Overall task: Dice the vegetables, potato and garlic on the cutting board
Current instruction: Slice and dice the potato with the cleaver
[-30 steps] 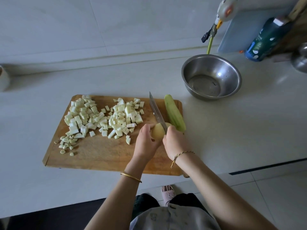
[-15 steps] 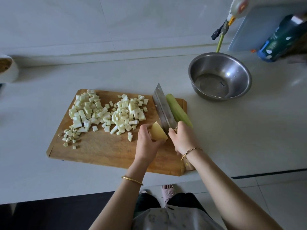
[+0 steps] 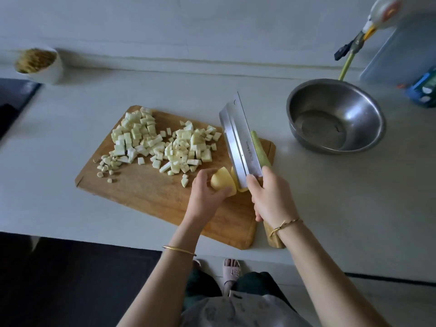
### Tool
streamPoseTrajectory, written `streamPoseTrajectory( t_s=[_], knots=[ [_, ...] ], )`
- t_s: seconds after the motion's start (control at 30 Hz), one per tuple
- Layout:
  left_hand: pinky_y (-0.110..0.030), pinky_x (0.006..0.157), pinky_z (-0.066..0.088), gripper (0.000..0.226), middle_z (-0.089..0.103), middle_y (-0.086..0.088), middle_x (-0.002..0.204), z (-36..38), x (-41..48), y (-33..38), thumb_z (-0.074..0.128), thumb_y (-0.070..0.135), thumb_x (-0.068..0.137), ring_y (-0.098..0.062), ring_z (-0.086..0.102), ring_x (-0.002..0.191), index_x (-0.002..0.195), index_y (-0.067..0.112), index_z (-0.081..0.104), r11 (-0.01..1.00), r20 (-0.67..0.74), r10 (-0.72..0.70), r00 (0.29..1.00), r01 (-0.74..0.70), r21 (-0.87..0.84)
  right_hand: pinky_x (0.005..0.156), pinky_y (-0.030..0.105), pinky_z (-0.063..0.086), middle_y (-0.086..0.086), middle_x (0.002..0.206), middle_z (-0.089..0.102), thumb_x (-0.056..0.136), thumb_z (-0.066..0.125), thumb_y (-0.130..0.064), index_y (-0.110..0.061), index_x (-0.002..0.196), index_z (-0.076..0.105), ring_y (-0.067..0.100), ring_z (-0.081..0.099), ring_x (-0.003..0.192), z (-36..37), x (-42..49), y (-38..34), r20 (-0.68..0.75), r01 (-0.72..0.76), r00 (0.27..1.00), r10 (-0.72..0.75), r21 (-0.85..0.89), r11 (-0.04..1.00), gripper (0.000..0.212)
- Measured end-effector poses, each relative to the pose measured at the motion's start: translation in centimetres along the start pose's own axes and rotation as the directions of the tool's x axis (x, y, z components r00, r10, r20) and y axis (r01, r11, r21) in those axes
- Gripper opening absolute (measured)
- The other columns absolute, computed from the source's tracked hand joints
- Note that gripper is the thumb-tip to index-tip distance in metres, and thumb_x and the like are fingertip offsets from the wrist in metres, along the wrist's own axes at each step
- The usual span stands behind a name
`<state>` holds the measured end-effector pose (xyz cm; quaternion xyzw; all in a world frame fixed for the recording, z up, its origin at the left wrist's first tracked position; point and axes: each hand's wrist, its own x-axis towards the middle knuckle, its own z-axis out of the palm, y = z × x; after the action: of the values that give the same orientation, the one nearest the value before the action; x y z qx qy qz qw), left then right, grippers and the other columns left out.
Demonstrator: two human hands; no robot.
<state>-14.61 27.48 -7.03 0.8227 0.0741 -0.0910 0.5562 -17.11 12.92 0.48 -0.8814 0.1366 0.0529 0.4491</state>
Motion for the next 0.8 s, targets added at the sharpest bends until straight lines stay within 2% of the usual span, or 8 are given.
streamPoseTrajectory(
  t_s=[0.07, 0.13, 0.23, 0.4, 0.63, 0.8],
  knots=[
    [-0.034, 0.085, 0.053, 0.045, 0.057, 0.004, 0.117, 0.1, -0.2, 0.4, 0.072, 0.023, 0.083, -0.013, 0.058, 0.1, 0.122, 0.023, 0.051, 1.0, -0.024, -0.011, 1.0, 0.011, -0.021, 0.034, 0.032, 0.042, 0.009, 0.057, 0.051, 0.097, 0.045, -0.024, -0.017, 0.067, 0.033, 0.022, 0.049, 0.034, 0.1, -0.5, 0.1, 0.017, 0.029, 0.999, -0.028, -0.05, 0.998, 0.033],
    [-0.031, 0.085, 0.053, 0.041, 0.057, 0.006, 0.117, 0.1, -0.4, 0.6, 0.069, 0.023, 0.086, -0.014, 0.059, 0.1, 0.123, 0.024, 0.051, 0.999, -0.03, -0.029, 0.999, 0.028, -0.033, 0.045, 0.043, 0.051, 0.014, 0.061, 0.055, 0.097, 0.046, -0.026, -0.019, 0.068, 0.034, 0.031, 0.055, 0.045, 0.2, -0.8, 0.1, 0.023, 0.047, 0.999, -0.045, -0.082, 0.995, 0.033],
    [-0.033, 0.086, 0.054, 0.035, 0.059, 0.004, 0.116, 0.0, -0.5, 0.9, 0.068, 0.023, 0.087, -0.014, 0.059, 0.102, 0.118, 0.029, 0.052, 0.994, -0.035, -0.071, 0.997, 0.068, -0.085, 0.052, 0.049, 0.053, 0.015, 0.064, 0.057, 0.097, 0.046, -0.028, -0.021, 0.068, 0.032, 0.036, 0.056, 0.054, 0.1, -1.3, 0.0, 0.04, 0.04, 0.999, -0.036, -0.112, 0.993, 0.033],
    [-0.04, 0.079, 0.057, 0.033, 0.061, 0.001, 0.109, 0.0, -0.2, 1.2, 0.069, 0.02, 0.086, -0.015, 0.062, 0.093, 0.115, 0.029, 0.055, 0.987, -0.021, -0.109, 0.994, 0.106, -0.123, 0.054, 0.046, 0.054, 0.005, 0.061, 0.049, 0.098, 0.044, -0.028, -0.023, 0.067, 0.03, 0.028, 0.049, 0.051, 0.0, -2.1, -0.3, 0.073, -0.001, 0.997, 0.01, -0.123, 0.992, 0.034],
    [-0.04, 0.079, 0.057, 0.04, 0.062, 0.001, 0.107, -0.4, 0.4, 1.3, 0.072, 0.021, 0.084, -0.015, 0.061, 0.093, 0.12, 0.02, 0.055, 0.993, 0.008, -0.094, 0.996, 0.094, -0.075, 0.056, 0.045, 0.054, 0.004, 0.066, 0.051, 0.1, 0.041, -0.03, -0.023, 0.07, 0.029, 0.031, 0.059, 0.059, 0.6, -2.6, -1.8, 0.066, -0.03, 0.997, 0.046, -0.237, 0.971, 0.033],
    [-0.034, 0.09, 0.051, 0.044, 0.057, 0.001, 0.111, -0.5, 0.8, 1.2, 0.074, 0.024, 0.081, -0.013, 0.055, 0.101, 0.117, 0.013, 0.053, 0.993, -0.01, -0.12, 0.993, 0.12, -0.009, 0.058, 0.031, 0.036, -0.005, 0.064, 0.039, 0.101, 0.039, -0.028, -0.014, 0.085, 0.037, 0.025, 0.048, 0.066, 1.1, -2.6, -2.5, 0.054, -0.045, 0.996, 0.067, -0.332, 0.942, 0.022]
  ],
)
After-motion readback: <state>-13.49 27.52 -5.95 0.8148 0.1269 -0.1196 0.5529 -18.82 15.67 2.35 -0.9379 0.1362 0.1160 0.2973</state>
